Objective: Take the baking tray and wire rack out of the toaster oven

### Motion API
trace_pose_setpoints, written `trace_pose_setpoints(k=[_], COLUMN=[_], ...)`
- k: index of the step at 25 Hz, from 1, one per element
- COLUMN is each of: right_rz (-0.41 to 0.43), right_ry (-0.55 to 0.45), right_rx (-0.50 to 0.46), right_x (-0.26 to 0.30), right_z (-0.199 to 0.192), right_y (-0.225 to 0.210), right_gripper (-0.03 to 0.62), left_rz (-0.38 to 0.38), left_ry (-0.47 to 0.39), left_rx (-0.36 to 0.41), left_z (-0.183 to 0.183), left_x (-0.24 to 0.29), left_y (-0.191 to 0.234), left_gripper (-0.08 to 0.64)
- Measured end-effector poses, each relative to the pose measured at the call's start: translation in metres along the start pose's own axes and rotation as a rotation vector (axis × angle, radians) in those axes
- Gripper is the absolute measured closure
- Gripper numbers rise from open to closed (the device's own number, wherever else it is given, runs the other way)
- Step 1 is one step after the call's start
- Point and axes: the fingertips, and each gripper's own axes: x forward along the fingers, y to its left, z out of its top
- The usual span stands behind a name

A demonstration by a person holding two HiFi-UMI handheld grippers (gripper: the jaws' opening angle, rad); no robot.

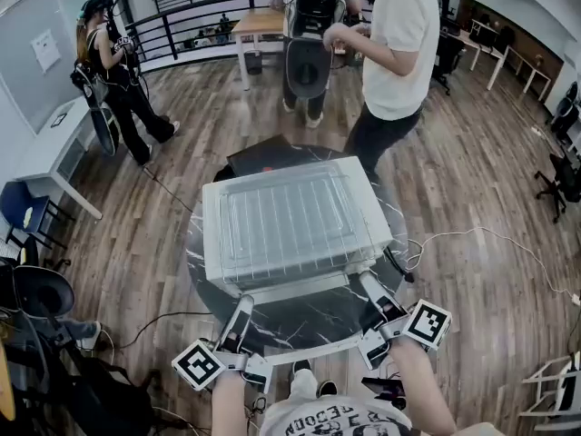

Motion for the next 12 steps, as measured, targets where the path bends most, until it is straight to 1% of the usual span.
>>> trace_pose_setpoints(k=[4, 7, 9, 12], right_rz=[-0.023, -0.031, -0.018, 0.067], right_ry=[-0.013, -0.025, -0.034, -0.054], right_rx=[0.017, -0.004, -0.04, -0.131], right_x=[-0.022, -0.04, -0.049, -0.059], right_z=[-0.003, -0.004, -0.006, -0.009], right_y=[-0.007, -0.011, -0.007, 0.013], right_gripper=[0.4, 0.4, 0.429, 0.512], left_rz=[0.007, 0.015, 0.013, 0.02], left_ry=[-0.006, -0.014, -0.018, -0.027], left_rx=[0.005, 0.009, 0.006, 0.034], left_z=[-0.013, -0.024, -0.031, -0.042], left_x=[-0.014, -0.025, -0.032, -0.042], left_y=[-0.003, -0.005, -0.007, -0.012], left_gripper=[0.428, 0.43, 0.437, 0.483])
